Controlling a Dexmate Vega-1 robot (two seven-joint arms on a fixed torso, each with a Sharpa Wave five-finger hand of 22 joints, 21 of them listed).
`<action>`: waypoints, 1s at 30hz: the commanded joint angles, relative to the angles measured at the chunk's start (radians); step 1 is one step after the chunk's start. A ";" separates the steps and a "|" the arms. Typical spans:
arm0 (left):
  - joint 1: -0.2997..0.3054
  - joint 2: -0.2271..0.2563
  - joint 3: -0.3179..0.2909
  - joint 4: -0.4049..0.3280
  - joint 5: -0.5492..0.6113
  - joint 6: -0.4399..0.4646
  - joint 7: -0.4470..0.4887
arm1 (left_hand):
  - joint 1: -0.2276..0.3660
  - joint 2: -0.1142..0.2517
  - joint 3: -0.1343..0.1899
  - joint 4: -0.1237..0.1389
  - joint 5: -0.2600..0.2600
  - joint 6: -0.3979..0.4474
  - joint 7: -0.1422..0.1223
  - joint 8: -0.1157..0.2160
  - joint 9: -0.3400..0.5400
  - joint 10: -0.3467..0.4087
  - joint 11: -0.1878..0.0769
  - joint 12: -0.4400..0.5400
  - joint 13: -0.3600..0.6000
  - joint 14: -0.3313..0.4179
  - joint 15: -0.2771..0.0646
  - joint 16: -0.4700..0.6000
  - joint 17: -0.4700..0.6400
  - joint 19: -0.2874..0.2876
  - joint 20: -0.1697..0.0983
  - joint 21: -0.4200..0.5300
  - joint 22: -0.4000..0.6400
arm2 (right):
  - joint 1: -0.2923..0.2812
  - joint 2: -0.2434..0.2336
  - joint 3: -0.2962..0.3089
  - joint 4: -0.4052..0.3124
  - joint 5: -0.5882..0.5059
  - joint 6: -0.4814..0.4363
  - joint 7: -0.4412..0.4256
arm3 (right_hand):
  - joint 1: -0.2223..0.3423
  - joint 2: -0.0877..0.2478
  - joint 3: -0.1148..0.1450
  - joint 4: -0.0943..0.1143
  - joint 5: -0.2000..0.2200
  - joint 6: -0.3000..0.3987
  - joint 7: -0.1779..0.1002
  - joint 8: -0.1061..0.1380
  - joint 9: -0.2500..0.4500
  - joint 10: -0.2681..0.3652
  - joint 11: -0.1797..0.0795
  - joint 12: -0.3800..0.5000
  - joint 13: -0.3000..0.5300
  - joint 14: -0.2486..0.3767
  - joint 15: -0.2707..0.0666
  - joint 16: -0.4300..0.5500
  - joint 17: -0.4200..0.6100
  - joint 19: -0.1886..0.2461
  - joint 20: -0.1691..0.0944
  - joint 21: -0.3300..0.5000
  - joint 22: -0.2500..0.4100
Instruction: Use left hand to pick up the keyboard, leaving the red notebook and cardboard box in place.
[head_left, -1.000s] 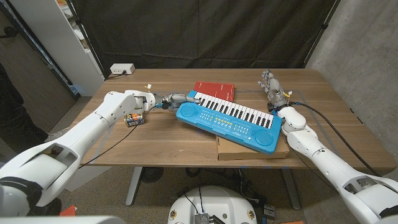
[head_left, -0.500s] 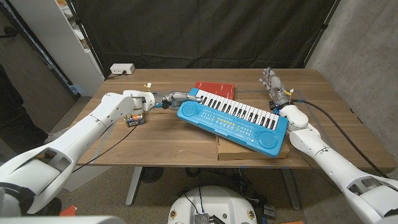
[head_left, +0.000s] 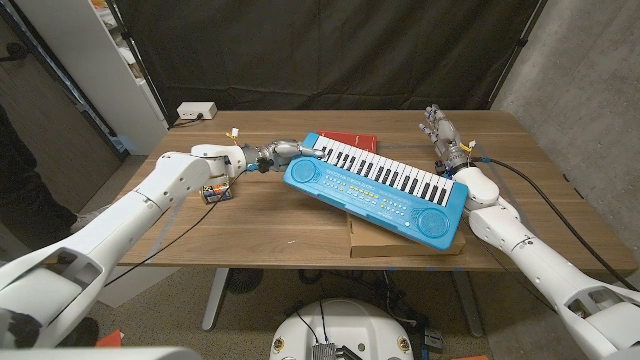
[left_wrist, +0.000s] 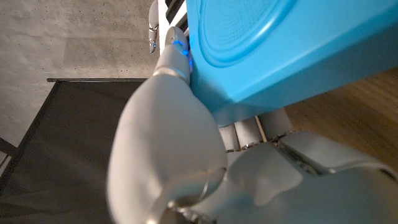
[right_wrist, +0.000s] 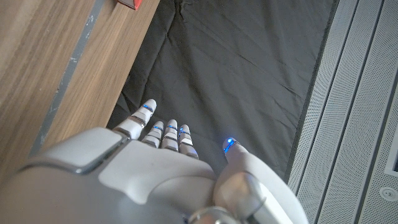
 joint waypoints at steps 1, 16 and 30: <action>0.063 0.023 -0.048 -0.063 0.004 -0.111 0.056 | 0.092 0.104 0.024 0.018 0.000 0.276 -0.052 -0.001 0.002 0.134 -0.120 -0.003 0.067 0.239 -0.253 0.010 0.097 0.144 -0.150 0.008 0.006 | -0.018 -0.014 0.005 -0.037 -0.008 -0.009 -0.012 | 0.013 0.027 0.001 -0.007 0.005 0.009 0.001 0.001 0.004 0.003 0.002 0.001 0.006 0.006 -0.003 -0.002 0.000 0.007 -0.041 0.001 0.004; 0.152 0.064 -0.110 -0.128 0.034 -0.259 0.097 | 0.088 0.105 0.025 0.021 0.002 0.284 -0.055 -0.007 -0.005 0.137 -0.124 -0.012 0.070 0.238 -0.253 0.008 0.104 0.134 -0.148 0.024 0.008 | -0.022 -0.019 0.009 -0.060 -0.016 -0.022 -0.024 | 0.013 0.026 0.001 -0.007 0.006 0.009 0.002 0.001 0.004 0.003 0.003 0.001 0.006 0.005 -0.004 -0.003 0.000 0.007 -0.040 0.000 0.004; 0.194 0.063 -0.146 -0.150 0.088 -0.393 0.139 | 0.085 0.102 0.025 0.022 0.003 0.290 -0.059 -0.012 -0.008 0.140 -0.129 -0.020 0.070 0.240 -0.252 0.006 0.108 0.127 -0.146 0.038 0.010 | -0.009 -0.017 0.003 -0.057 -0.025 -0.027 -0.022 | 0.014 0.025 0.001 -0.008 0.006 0.008 0.001 0.001 0.004 0.003 0.003 0.000 0.006 0.006 -0.002 -0.003 0.000 0.007 -0.040 0.000 0.004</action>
